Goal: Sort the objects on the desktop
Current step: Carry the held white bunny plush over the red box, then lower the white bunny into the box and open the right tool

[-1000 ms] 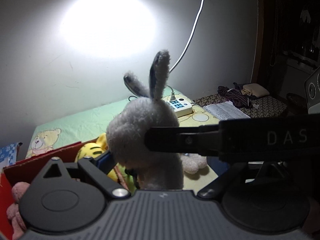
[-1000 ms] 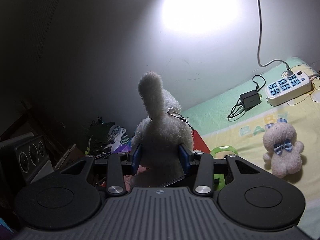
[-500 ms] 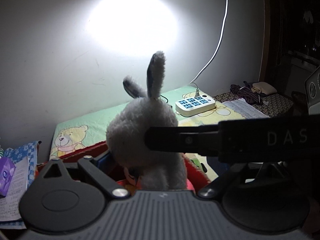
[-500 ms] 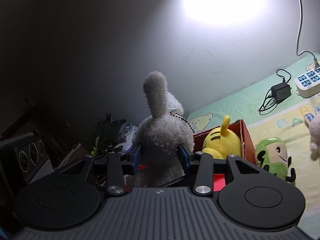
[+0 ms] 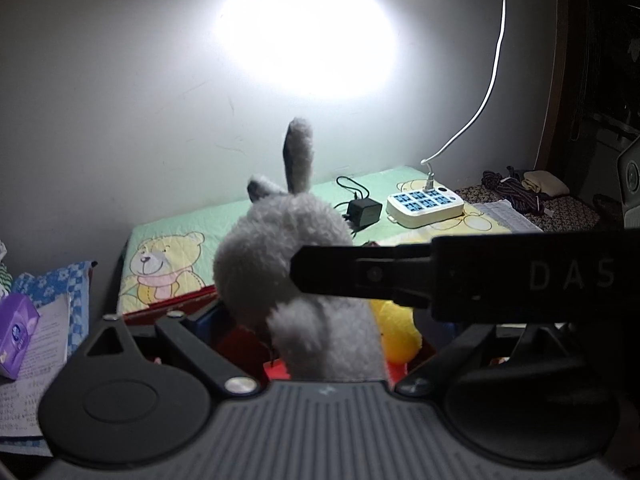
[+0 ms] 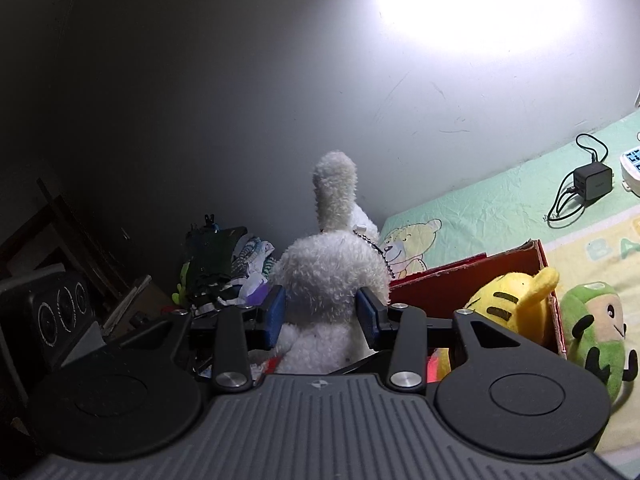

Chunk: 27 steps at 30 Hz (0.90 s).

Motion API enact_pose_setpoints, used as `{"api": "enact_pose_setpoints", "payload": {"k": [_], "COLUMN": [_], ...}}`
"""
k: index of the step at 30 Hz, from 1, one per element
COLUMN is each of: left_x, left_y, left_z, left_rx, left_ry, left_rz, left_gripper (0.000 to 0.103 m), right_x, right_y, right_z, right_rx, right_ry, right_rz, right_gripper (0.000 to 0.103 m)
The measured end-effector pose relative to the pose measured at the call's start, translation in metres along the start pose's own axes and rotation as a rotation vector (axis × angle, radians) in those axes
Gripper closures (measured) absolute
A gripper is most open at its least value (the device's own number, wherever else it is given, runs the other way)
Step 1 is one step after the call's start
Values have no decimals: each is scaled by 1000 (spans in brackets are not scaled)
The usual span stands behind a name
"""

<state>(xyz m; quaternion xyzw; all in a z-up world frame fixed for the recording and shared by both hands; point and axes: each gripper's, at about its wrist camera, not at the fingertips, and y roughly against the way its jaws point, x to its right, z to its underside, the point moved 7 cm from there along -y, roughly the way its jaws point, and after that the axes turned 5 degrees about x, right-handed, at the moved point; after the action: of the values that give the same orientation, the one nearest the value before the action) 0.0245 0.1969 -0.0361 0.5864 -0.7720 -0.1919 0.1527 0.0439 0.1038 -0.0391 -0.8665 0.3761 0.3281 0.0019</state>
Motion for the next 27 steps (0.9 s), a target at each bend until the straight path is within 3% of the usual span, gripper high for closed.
{"api": "enact_pose_setpoints", "payload": {"k": [11, 19, 27], "left_x": [-20, -26, -19], "left_y": [-65, -84, -91], "left_z": [33, 46, 48], "left_rx": [-199, -297, -340], "left_ry": [74, 120, 207], "left_rz": [80, 118, 81], "left_gripper": [9, 8, 7], "right_x": [28, 40, 54], "right_y": [-36, -46, -47], "right_z": [18, 21, 16], "right_rx": [-82, -144, -196], "right_ry": [-23, -10, 19], "right_rz": [92, 132, 126], "right_gripper": [61, 61, 65]}}
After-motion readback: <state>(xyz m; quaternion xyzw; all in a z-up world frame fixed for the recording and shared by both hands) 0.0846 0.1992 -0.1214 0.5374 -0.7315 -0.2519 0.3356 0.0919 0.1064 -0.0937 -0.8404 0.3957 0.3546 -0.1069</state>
